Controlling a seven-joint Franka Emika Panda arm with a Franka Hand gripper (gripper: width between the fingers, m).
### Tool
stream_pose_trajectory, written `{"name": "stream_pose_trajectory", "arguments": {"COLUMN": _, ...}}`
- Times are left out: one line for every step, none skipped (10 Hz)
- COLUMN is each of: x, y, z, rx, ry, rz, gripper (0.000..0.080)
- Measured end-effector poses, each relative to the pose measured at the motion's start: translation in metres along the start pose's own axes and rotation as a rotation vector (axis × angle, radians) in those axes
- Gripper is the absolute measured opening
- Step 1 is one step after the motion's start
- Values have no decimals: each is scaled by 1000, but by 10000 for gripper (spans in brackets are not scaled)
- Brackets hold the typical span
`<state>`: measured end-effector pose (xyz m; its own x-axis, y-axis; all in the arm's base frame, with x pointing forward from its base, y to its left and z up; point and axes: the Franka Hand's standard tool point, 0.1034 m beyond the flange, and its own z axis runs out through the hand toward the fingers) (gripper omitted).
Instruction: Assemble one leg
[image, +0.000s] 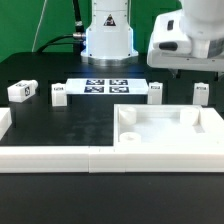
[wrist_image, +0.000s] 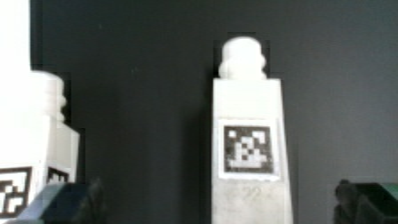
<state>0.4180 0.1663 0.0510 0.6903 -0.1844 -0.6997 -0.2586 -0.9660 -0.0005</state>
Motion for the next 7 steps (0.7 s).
{"name": "stream_pose_trajectory", "arguments": {"x": 1, "y": 0, "z": 1, "rx": -1, "ry": -55, "rz": 3, "gripper": 649}}
{"name": "stream_pose_trajectory", "arguments": {"x": -1, "y": 1, "z": 5, "rx": -8, "ry": -133, "rz": 7, "gripper": 649}}
{"name": "stream_pose_trajectory", "arguments": {"x": 7, "y": -3, "z": 9, "rx": 0, "ry": -109, "rz": 5, "gripper": 649}}
{"name": "stream_pose_trajectory", "arguments": {"x": 6, "y": -6, "z": 14, "rx": -2, "ry": -99, "rz": 0, "gripper": 649}}
{"name": "stream_pose_trajectory", "arguments": {"x": 6, "y": -8, "z": 19, "rx": -5, "ry": -95, "rz": -4, "gripper": 649}}
{"name": "stream_pose_trajectory", "arguments": {"x": 8, "y": -10, "z": 23, "rx": -4, "ry": -84, "rz": -5, "gripper": 649}}
{"name": "stream_pose_trajectory", "arguments": {"x": 9, "y": -11, "z": 29, "rx": -5, "ry": -79, "rz": -5, "gripper": 649}}
